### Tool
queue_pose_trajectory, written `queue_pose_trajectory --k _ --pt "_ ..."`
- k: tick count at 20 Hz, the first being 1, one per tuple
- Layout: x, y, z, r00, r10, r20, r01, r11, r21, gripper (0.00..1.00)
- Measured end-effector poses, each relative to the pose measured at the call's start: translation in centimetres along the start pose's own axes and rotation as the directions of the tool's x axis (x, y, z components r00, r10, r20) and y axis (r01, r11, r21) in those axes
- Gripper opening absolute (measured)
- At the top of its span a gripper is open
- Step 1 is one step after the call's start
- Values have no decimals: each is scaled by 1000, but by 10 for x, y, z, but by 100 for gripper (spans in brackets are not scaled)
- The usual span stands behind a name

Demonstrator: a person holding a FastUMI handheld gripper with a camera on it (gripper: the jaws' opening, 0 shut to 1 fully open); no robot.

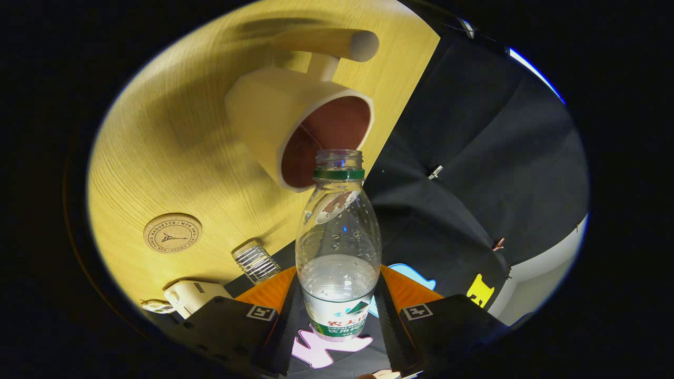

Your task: Take the bottle from table, then pour the juice into the cup, finally place the bottle on the coaster

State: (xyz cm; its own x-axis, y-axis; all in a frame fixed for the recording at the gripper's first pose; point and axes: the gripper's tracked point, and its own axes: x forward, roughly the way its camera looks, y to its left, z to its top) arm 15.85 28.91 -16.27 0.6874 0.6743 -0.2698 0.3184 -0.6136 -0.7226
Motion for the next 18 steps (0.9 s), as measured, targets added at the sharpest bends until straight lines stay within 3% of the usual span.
queue_pose_trajectory --k 7,12,15,18 --pt "-1 -6 -1 1000 0 -3 0 1000 -21 71" --pt "-9 0 -9 999 31 -36 -30 999 28 71" --pt "-15 19 -20 991 102 -84 -88 983 163 72" --pt "-28 36 -24 979 176 -104 -121 909 398 72"
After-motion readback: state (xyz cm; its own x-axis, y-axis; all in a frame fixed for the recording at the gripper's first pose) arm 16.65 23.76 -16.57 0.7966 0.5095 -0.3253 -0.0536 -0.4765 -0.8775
